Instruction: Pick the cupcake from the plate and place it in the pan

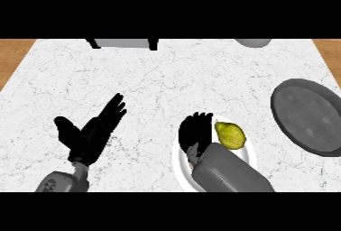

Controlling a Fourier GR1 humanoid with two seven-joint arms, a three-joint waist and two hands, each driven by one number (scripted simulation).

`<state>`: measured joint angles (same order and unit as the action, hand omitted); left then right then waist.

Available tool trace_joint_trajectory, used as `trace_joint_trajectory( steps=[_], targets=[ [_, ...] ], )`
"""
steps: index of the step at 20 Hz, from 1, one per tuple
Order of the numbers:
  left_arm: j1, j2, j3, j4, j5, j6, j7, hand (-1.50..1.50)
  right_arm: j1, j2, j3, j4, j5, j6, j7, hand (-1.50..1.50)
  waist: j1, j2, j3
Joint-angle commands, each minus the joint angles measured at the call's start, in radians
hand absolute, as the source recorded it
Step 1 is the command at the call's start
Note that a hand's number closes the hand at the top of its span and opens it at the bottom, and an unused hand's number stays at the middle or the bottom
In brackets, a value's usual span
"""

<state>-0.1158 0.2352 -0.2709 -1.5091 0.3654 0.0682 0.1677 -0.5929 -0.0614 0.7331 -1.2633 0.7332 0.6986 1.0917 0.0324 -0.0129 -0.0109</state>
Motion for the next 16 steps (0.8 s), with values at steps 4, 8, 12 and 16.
trace_joint_trajectory(
  steps=[4,8,12,16],
  targets=[
    [0.004,-0.005,0.001,-0.001,-0.007,-0.001,0.003,0.0,-0.034,0.059,0.063,0.082,-0.077,0.065,0.314,-1.5,-0.002,0.011,0.009],
    [-0.031,-0.008,0.024,-0.001,-0.008,0.022,0.028,0.0,-0.038,0.059,0.108,0.081,-0.045,0.089,0.344,-1.5,-0.02,0.009,0.009],
    [-0.011,-0.021,0.021,0.003,-0.009,0.027,0.024,0.0,-0.043,0.059,0.085,0.08,-0.045,0.116,0.352,-1.5,-0.03,0.009,0.009],
    [0.002,-0.016,0.023,0.01,-0.019,0.01,0.005,0.0,-0.006,0.059,0.12,0.071,-0.038,0.089,0.353,-1.5,-0.028,0.01,0.01]
  ],
)
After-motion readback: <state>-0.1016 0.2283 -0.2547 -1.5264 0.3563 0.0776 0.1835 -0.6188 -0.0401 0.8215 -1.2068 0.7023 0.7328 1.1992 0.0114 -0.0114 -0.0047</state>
